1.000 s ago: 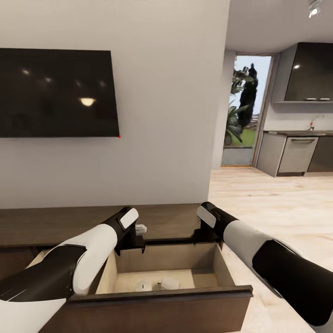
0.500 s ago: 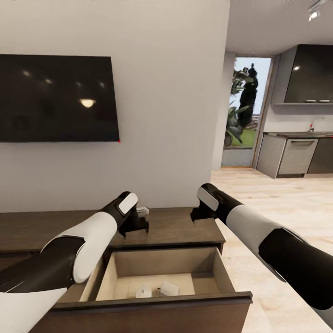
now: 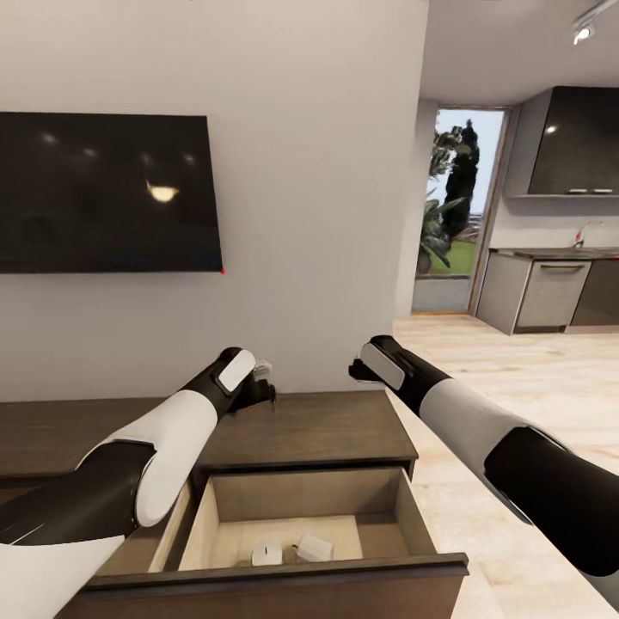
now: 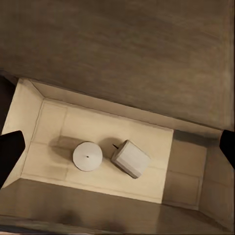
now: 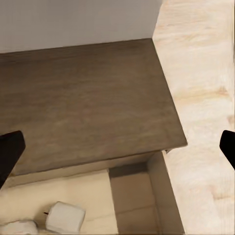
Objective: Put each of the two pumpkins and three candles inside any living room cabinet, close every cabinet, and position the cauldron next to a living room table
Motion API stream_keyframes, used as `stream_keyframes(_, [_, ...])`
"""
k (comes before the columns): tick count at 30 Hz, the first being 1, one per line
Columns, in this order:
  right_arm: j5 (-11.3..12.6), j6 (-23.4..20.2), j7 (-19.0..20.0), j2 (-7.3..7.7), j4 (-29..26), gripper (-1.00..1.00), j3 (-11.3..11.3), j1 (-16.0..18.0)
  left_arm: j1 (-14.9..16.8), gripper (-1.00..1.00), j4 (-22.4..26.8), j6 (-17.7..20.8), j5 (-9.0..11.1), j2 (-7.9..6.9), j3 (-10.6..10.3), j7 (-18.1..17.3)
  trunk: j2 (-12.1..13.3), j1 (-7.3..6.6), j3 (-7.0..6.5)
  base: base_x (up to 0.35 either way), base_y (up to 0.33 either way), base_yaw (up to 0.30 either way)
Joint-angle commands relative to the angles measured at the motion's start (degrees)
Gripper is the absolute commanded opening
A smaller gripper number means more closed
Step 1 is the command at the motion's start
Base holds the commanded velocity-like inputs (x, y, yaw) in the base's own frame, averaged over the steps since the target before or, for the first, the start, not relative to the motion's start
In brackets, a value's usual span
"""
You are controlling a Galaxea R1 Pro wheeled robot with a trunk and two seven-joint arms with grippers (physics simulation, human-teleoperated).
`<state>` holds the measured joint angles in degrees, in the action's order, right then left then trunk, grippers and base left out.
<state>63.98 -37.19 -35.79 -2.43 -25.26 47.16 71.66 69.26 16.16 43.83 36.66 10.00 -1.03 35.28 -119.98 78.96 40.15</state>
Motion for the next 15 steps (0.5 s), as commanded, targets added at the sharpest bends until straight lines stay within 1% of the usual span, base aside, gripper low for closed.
stream_keyframes(1, [0.5,2.5,-0.4,0.18,0.0,1.0,0.5,0.0,0.0,1.0,0.1,-2.4,0.6,0.0,-0.1,0.4,0.4,-0.23,-0.11,0.0,0.0,0.0])
stream_keyframes(2, [0.5,3.7,-0.4,0.28,0.0,1.0,0.5,-0.1,0.0,1.0,0.0,-3.5,0.6,0.0,-0.1,0.3,0.8,-0.45,-0.29,0.0,0.0,0.0])
stream_keyframes(3, [0.5,6.1,-0.3,0.5,0.0,1.0,0.5,-0.2,-0.1,1.0,-0.3,-6.1,0.6,0.0,-0.1,0.0,1.2,-0.67,-0.47,0.0,0.0,0.0])
stream_keyframes(4, [0.5,7.4,-0.3,0.6,0.0,1.0,0.6,-0.3,-0.2,1.0,-0.6,-7.5,0.6,0.0,-0.1,-0.2,1.6,-0.89,-0.65,0.0,0.0,0.0])
stream_keyframes(5, [0.5,9.8,-0.3,0.77,0.0,1.0,0.6,-0.8,-0.7,1.0,-1.5,-10.7,0.5,0.0,-0.2,-1.1,2.0,-1.11,-0.83,0.0,0.0,0.0])
stream_keyframes(7, [0.5,12.0,-0.3,0.89,0.0,1.0,0.7,-1.6,-1.3,1.0,-3.1,-14.5,0.3,0.0,-0.2,-2.6,2.8,-1.55,-1.19,0.0,0.0,0.0])
stream_keyframes(8, [0.1,15.0,-0.3,0.95,-0.1,1.0,1.3,-3.3,-1.8,1.0,-6.3,-20.5,-0.1,0.0,-0.3,-5.6,3.2,-1.77,-1.37,0.0,0.0,0.0])
stream_keyframes(9, [-0.6,16.9,-0.3,0.95,-0.2,1.0,2.1,-4.6,-2.0,1.0,-8.8,-24.3,-0.7,0.0,-0.3,-8.2,3.6,-1.99,-1.55,0.0,0.0,0.0])
stream_keyframes(11, [-1.8,19.0,-0.3,0.89,-0.3,1.0,3.2,-5.8,-2.1,1.0,-11.0,-27.9,-1.8,0.0,-0.3,-11.0,4.4,-2.43,-1.91,0.0,0.0,0.0])
stream_keyframes(12, [-3.9,22.8,-0.4,0.8,-0.4,1.0,5.0,-7.4,-2.3,1.0,-12.9,-32.2,-3.9,0.0,-0.3,-14.7,4.8,-2.65,-2.09,0.0,0.0,0.0])
stream_keyframes(13, [-5.8,27.1,-0.3,0.72,-0.4,1.0,6.6,-9.2,-3.0,1.0,-14.0,-35.5,-5.6,0.0,-0.3,-17.5,5.2,-2.87,-2.27,0.0,0.0,0.0])
stream_keyframes(14, [-6.8,29.8,-0.4,0.57,-0.4,1.0,7.5,-10.4,-3.6,1.0,-14.3,-37.3,-6.2,0.0,-0.3,-18.7,5.6,-3.09,-2.45,0.0,0.0,0.0])
stream_keyframes(15, [-7.2,30.9,-0.4,0.4,-0.4,1.0,7.9,-11.0,-3.9,1.0,-14.5,-38.1,-6.5,0.0,-0.3,-19.2,6.0,-3.31,-2.63,0.0,0.0,0.0])
